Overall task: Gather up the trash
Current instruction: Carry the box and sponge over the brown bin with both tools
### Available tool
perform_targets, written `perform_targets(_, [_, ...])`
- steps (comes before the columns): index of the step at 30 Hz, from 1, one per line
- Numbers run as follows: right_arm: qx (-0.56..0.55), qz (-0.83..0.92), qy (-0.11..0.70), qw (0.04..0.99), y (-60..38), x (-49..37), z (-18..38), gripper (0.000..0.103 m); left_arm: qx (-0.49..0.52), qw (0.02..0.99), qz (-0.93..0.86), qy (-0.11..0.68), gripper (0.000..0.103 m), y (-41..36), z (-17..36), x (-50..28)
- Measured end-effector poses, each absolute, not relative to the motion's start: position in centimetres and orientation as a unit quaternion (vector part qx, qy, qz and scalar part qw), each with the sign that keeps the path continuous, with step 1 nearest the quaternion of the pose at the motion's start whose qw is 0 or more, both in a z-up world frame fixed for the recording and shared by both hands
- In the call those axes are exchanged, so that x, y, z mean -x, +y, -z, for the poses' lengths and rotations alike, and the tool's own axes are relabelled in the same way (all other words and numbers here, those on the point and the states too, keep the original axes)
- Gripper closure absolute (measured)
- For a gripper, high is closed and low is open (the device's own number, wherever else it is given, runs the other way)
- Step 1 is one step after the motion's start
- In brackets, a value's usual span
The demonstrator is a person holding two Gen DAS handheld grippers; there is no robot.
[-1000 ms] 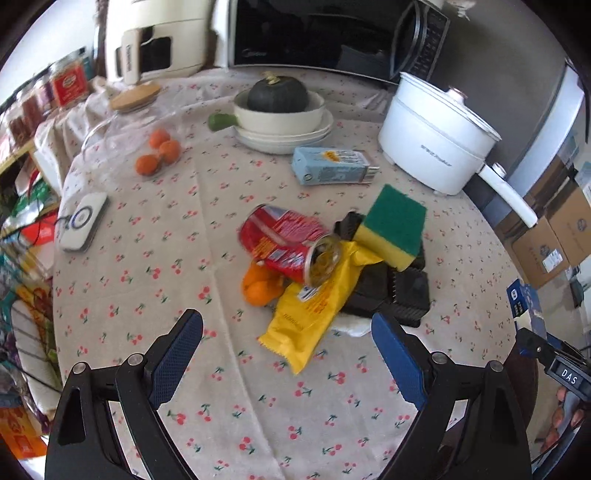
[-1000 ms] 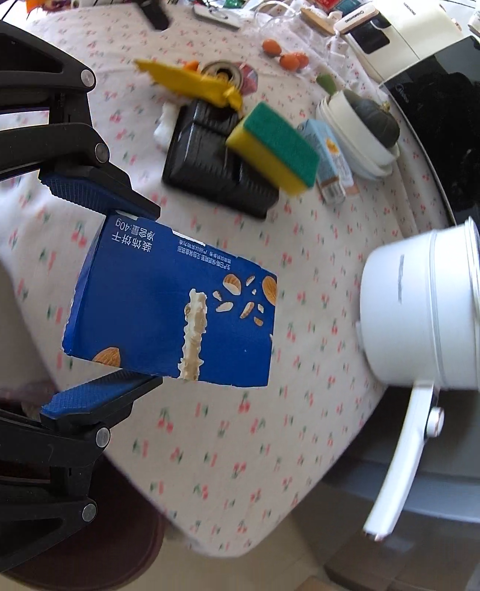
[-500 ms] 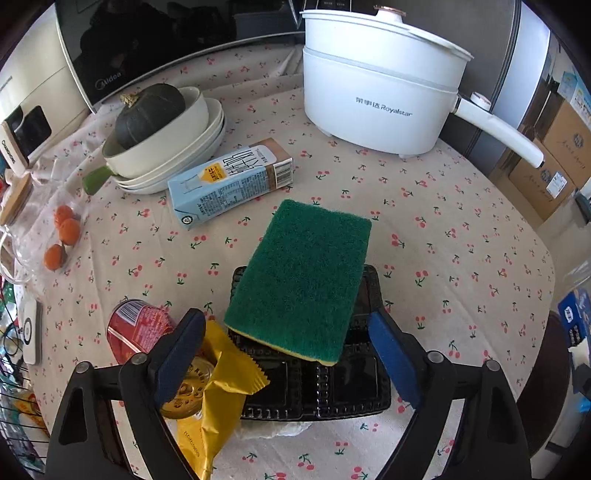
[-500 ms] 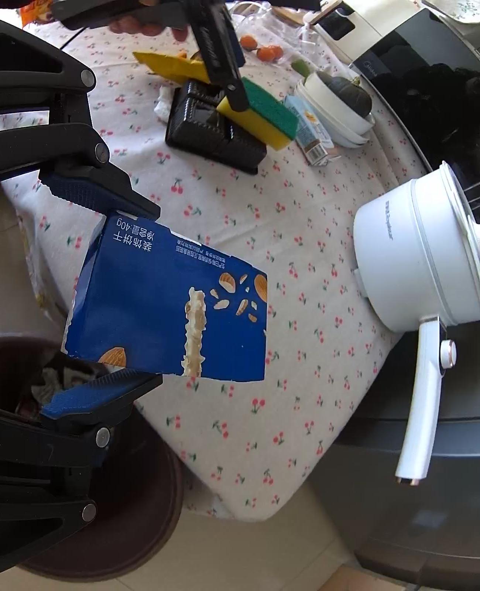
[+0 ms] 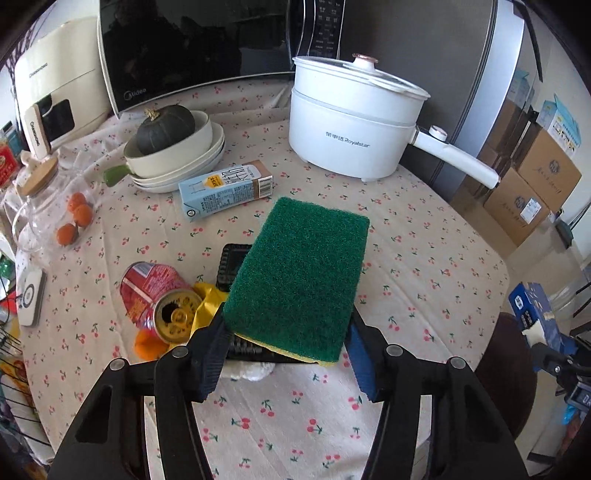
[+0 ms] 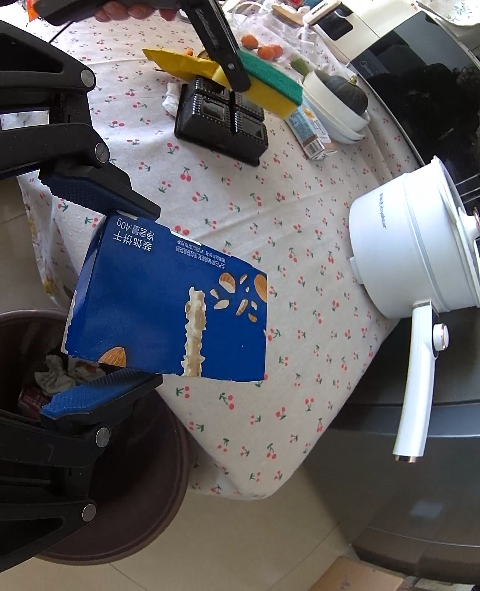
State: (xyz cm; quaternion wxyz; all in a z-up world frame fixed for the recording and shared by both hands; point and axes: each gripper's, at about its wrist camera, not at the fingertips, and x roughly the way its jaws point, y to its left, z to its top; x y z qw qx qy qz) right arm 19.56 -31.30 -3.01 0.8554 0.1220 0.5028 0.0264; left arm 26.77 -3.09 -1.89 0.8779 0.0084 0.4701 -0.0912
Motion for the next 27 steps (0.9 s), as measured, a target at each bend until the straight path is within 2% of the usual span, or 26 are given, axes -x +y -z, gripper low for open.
perform_targets(10, [-0.112, -0.032, 0.493, 0.862, -30.5, -16.3, 1.8, 0.035, 0.030, 0.865, 0.097, 0.491, 0.042, -1.3, 2.9, -18.3])
perform_targets(18, [-0.082, -0.022, 0.495, 0.865, -30.7, -13.3, 1.9, 0.035, 0.021, 0.862, 0.111, 0.494, 0.042, -1.7, 3.0, -14.6])
perform_targets(27, [-0.096, -0.017, 0.500, 0.861, -33.0, -10.2, 3.0, 0.035, 0.013, 0.850, 0.147, 0.506, 0.042, -4.1, 3.4, -12.4])
